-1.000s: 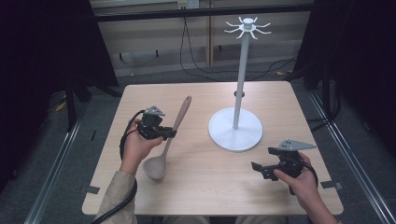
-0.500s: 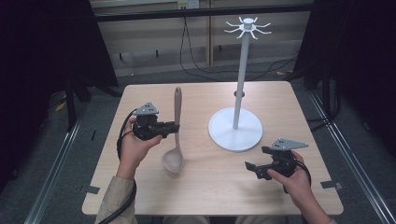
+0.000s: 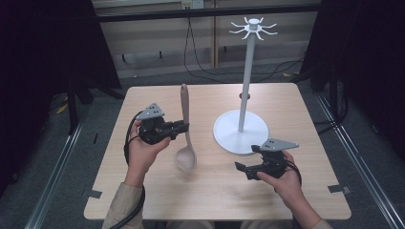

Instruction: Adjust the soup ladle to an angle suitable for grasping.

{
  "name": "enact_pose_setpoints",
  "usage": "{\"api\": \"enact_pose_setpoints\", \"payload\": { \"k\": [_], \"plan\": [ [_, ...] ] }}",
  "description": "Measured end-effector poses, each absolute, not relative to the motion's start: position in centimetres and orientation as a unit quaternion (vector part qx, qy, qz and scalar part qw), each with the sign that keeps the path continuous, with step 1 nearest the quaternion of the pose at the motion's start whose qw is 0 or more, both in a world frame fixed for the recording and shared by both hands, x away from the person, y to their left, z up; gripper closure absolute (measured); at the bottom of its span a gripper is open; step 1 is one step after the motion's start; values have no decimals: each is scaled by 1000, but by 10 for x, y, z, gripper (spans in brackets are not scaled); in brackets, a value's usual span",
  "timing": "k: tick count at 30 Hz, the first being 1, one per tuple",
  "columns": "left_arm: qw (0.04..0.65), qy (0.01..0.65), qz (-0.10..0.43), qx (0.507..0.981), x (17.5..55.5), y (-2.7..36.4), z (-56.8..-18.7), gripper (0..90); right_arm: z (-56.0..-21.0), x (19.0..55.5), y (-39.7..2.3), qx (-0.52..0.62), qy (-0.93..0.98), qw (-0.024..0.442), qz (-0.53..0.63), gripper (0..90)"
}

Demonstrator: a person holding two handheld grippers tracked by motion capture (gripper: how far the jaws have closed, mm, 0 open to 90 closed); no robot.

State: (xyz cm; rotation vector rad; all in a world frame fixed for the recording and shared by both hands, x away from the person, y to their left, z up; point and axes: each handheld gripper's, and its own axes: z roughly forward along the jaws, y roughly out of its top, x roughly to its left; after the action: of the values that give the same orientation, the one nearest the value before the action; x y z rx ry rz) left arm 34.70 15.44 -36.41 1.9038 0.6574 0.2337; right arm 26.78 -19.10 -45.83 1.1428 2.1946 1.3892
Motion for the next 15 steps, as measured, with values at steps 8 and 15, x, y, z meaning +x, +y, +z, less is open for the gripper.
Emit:
{"api": "enact_pose_setpoints", "payload": {
  "k": [8,15],
  "plan": [
    [550,265,97,786,338,142,-358,777,-446,279,-147,373,764,149,506,174],
    [555,253,94,787,333,129,-356,777,-435,285,-118,351,766,151,516,283]
  ]
}}
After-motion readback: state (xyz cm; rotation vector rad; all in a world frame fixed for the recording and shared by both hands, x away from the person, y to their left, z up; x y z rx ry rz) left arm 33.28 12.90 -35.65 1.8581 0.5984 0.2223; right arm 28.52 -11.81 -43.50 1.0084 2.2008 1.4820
